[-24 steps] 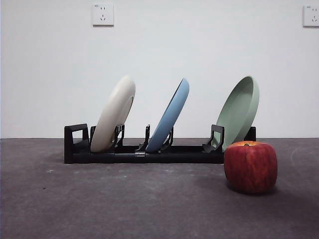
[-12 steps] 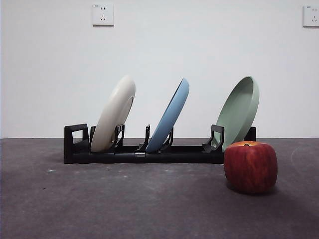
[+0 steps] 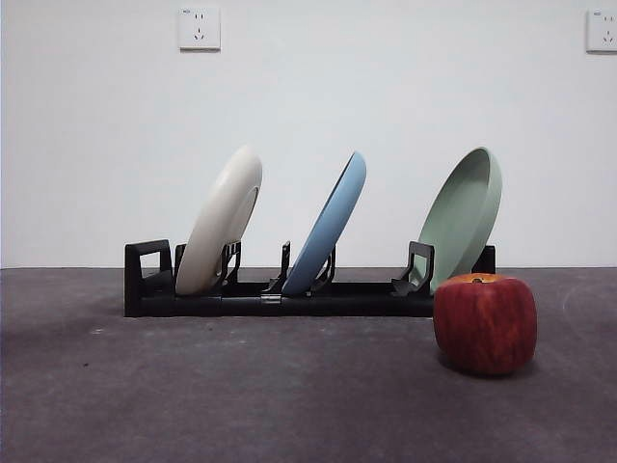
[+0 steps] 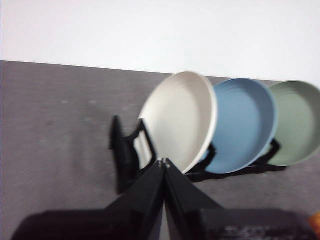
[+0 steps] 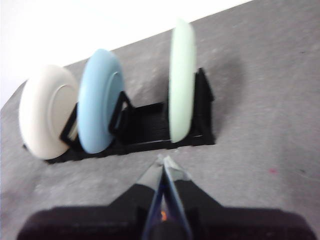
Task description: Take the yellow plate from the plate rack,put the plate on the table,take the apple from the table,put the apple in the plate
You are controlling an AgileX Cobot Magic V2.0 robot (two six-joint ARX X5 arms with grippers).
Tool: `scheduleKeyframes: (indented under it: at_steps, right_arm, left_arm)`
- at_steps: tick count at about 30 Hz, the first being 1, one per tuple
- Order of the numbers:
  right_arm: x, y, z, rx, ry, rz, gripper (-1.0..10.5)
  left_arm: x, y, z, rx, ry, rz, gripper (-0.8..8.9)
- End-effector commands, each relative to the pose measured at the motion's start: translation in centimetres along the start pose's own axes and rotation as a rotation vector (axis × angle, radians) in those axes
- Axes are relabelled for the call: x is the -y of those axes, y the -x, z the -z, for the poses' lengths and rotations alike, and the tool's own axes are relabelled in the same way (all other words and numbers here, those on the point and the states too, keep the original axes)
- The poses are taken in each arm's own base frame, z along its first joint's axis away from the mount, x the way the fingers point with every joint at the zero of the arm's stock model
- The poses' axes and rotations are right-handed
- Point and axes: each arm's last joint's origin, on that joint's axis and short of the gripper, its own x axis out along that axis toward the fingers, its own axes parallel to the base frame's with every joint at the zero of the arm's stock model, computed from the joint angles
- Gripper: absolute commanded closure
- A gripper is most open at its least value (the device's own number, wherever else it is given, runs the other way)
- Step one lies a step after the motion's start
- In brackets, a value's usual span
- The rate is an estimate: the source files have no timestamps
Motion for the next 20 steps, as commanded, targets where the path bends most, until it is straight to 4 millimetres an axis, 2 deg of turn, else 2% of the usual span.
scheduleKeyframes:
  at_steps: [1,5,10,14,16,18,19,20]
  right_arm:
    - [-0.6,-0.6,-1.6,-0.046,0.044,-0.055,9.5]
    - [-1.2,-1.8,-3.4,-0.146,0.094,-0.154,9.5]
    - [-1.5,-3.4,-5.1,-0.254,0.103,-0.172,9.2]
    - [-1.6,-4.4,-5.9,-0.288,0.095,-0.188,7.5]
    - [-1.6,-4.7,-6.2,-0.289,0.096,-0.186,7.2]
    - [-1.6,-4.8,-6.4,-0.289,0.096,-0.185,7.2]
    - [-1.6,-4.9,-6.5,-0.29,0.097,-0.186,7.2]
    - [-1.6,-4.9,-6.5,-0.291,0.096,-0.186,7.2]
  left_arm:
    - [0.0,-1.6,-1.8,-0.043,0.01,0.049,8.21]
    - [0.1,-4.0,-4.5,-0.117,0.03,0.119,8.21]
    - [0.1,-7.5,-7.4,-0.203,0.062,0.25,8.21]
    - [-0.1,-10.5,-9.4,-0.268,0.09,0.282,8.03]
    - [0.0,-11.9,-10.1,-0.297,0.097,0.286,7.15]
    - [0.2,-13.4,-10.6,-0.327,0.103,0.294,5.6]
    - [0.4,-14.3,-10.9,-0.346,0.107,0.299,5.22]
    - [0.7,-15.5,-11.1,-0.371,0.11,0.308,5.23]
